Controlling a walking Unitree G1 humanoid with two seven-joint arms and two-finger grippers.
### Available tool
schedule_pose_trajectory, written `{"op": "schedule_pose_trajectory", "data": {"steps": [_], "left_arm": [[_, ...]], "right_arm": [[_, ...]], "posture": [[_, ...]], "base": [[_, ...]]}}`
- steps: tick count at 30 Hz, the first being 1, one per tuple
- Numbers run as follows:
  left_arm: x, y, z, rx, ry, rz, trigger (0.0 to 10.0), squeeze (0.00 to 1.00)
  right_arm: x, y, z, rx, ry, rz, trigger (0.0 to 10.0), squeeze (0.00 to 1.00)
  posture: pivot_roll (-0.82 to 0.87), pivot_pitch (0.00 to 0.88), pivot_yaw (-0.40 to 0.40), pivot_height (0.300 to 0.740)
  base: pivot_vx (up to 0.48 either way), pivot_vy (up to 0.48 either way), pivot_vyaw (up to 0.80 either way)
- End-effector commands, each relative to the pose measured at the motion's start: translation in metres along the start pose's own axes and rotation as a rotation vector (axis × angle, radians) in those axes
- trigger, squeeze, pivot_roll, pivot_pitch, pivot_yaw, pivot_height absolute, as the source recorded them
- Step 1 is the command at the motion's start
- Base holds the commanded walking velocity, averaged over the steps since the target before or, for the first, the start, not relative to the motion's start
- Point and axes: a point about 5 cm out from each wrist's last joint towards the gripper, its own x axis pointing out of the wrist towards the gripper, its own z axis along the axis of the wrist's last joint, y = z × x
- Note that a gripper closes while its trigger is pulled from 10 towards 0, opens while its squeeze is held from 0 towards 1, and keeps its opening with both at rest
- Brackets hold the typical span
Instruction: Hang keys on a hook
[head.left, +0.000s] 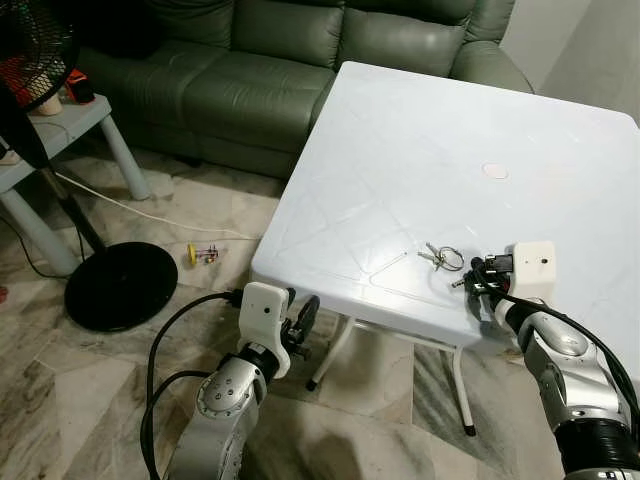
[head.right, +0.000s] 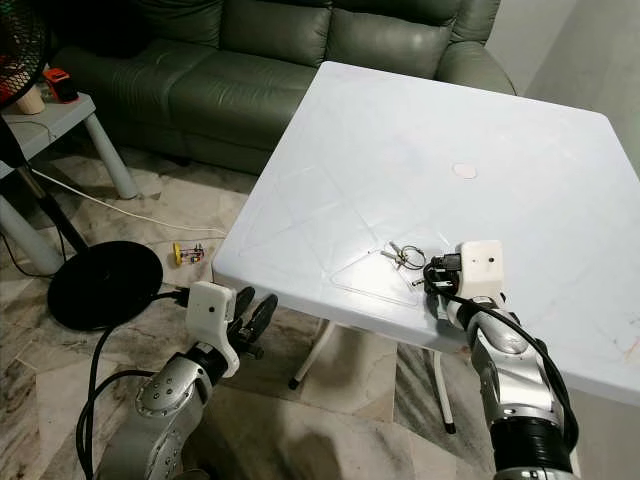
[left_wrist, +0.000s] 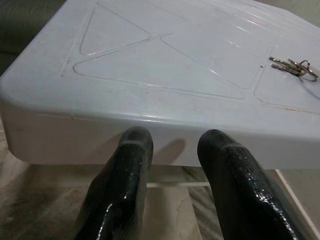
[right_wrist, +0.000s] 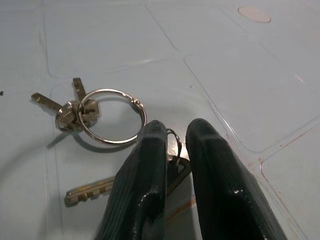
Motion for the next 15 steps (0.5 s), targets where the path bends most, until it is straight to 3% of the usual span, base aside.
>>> {"op": "schedule_pose_trajectory", "data": {"steps": [1, 6, 7, 8, 9, 13, 14, 15], "left_arm": [[0.0016, -0.0048, 0.0008, 0.003, -0.004, -0.015, 10.0, 0.00], [0.0015, -0.0052, 0.0004, 0.001, -0.004, -0.017, 10.0, 0.00], [0.0014, -0.0054, 0.0002, 0.000, -0.004, -0.018, 10.0, 0.00], [0.0013, -0.0055, 0.0002, 0.000, -0.003, -0.019, 10.0, 0.00], [0.0013, -0.0056, 0.0002, -0.001, -0.003, -0.019, 10.0, 0.00], [0.0013, -0.0059, 0.0005, -0.003, -0.003, -0.019, 10.0, 0.00], [0.0013, -0.0058, 0.0006, -0.005, -0.003, -0.019, 10.0, 0.00], [0.0012, -0.0056, 0.0006, -0.005, -0.003, -0.018, 10.0, 0.00]], "right_arm": [[0.0005, -0.0038, 0.0005, -0.012, 0.013, -0.009, 10.0, 0.00], [0.0009, -0.0040, 0.0003, -0.013, 0.013, -0.008, 10.0, 0.00], [0.0013, -0.0055, 0.0008, 0.029, 0.001, -0.014, 10.0, 0.84], [0.0015, -0.0066, 0.0012, 0.060, -0.008, -0.018, 10.0, 0.84], [0.0021, -0.0082, 0.0011, 0.050, -0.002, -0.032, 10.0, 1.00], [0.0022, -0.0070, -0.0009, 0.016, 0.029, -0.012, 10.0, 1.00], [0.0019, -0.0064, -0.0011, 0.017, 0.033, 0.001, 10.0, 0.71], [0.0018, -0.0065, -0.0009, 0.011, 0.034, 0.000, 10.0, 0.00]], "posture": [[0.09, 0.131, -0.077, 0.740], [0.09, 0.126, -0.077, 0.740], [0.09, 0.126, -0.077, 0.740], [0.09, 0.126, -0.077, 0.740], [0.09, 0.125, -0.078, 0.740], [0.09, 0.128, -0.078, 0.740], [0.09, 0.131, -0.077, 0.740], [0.09, 0.131, -0.077, 0.740]], "base": [[0.000, 0.000, 0.00], [0.000, 0.000, 0.00], [0.000, 0.000, 0.00], [0.000, 0.000, 0.00], [0.000, 0.000, 0.00], [0.000, 0.000, 0.00], [0.000, 0.000, 0.00], [0.000, 0.000, 0.00]]}}
